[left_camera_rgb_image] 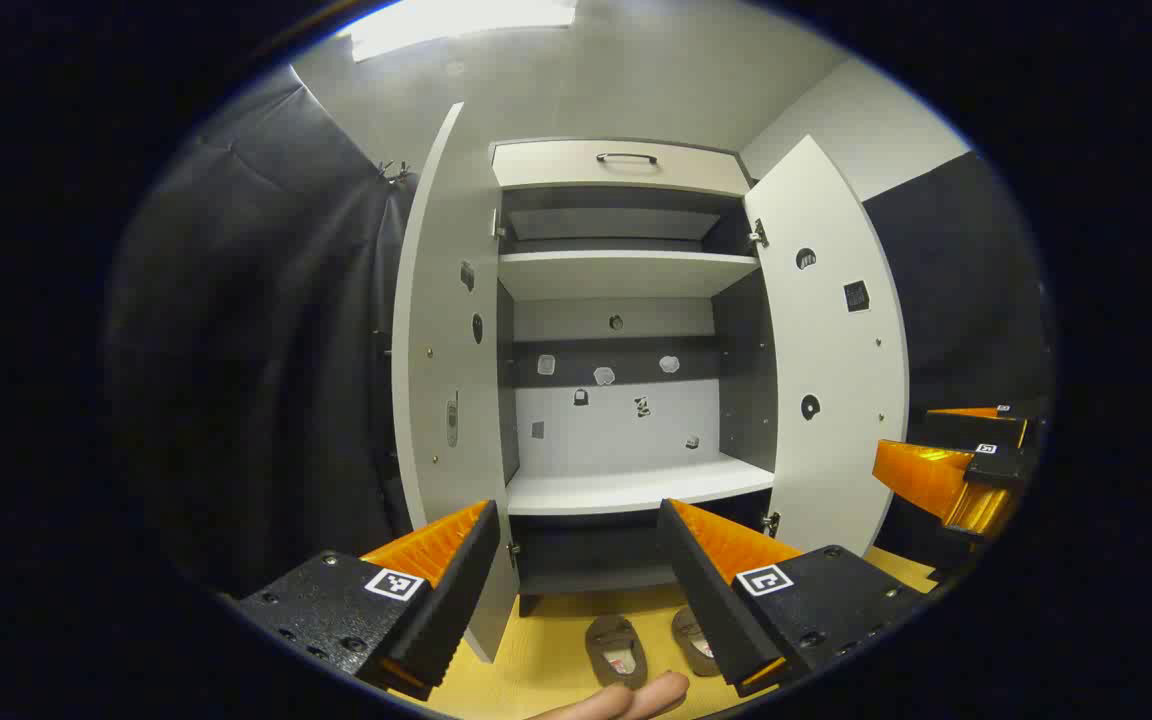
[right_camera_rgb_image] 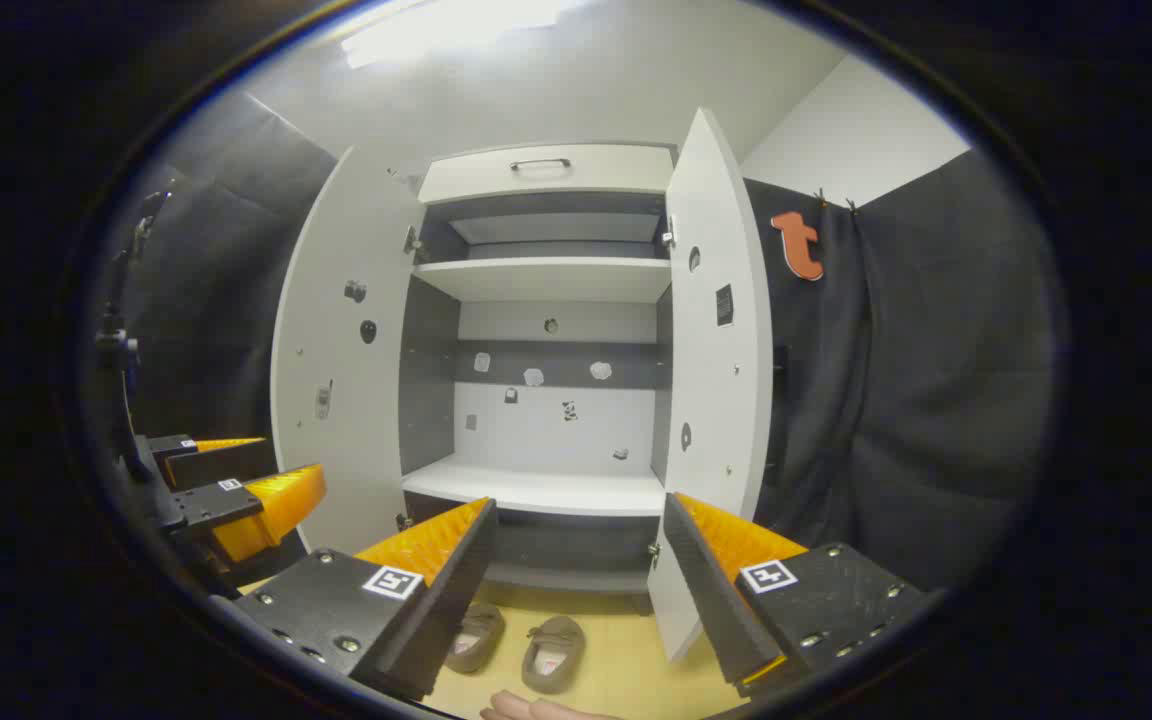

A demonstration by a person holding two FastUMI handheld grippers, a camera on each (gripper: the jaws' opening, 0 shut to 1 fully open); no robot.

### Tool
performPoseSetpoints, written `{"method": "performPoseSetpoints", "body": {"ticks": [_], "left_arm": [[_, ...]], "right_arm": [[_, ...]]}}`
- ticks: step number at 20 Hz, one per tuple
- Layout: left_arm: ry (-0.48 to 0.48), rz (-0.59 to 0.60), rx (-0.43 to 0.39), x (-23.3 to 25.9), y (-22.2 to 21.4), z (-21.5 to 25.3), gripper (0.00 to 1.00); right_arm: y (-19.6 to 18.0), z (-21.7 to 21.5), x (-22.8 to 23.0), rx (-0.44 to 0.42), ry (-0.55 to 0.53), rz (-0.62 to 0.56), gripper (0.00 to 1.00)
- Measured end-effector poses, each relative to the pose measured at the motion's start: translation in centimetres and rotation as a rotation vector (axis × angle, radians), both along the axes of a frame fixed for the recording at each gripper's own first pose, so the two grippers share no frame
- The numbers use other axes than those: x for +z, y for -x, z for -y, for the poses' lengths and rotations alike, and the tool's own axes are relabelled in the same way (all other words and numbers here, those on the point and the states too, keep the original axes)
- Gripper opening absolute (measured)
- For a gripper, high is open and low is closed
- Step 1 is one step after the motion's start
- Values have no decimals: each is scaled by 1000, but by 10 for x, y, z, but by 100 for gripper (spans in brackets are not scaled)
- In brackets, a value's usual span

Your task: Grab one shoe with the right hand and put it into the shoe cabinet, grab the other shoe with the left hand and put it into the shoe cabinet; then close the right door with the right hand and the left door with the left hand.

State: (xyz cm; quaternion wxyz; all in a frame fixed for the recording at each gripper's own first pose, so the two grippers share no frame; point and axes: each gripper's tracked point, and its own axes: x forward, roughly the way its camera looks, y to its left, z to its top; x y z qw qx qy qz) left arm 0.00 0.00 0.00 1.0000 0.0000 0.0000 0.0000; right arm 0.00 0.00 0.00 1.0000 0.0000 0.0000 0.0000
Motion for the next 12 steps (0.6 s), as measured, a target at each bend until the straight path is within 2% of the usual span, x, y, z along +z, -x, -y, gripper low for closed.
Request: {"method": "performPoseSetpoints", "body": {"ticks": [12], "left_arm": [[10,3,22,-11,-10,-7,98]], "right_arm": [[-12,-20,-23,26,28,-31,99]]}}
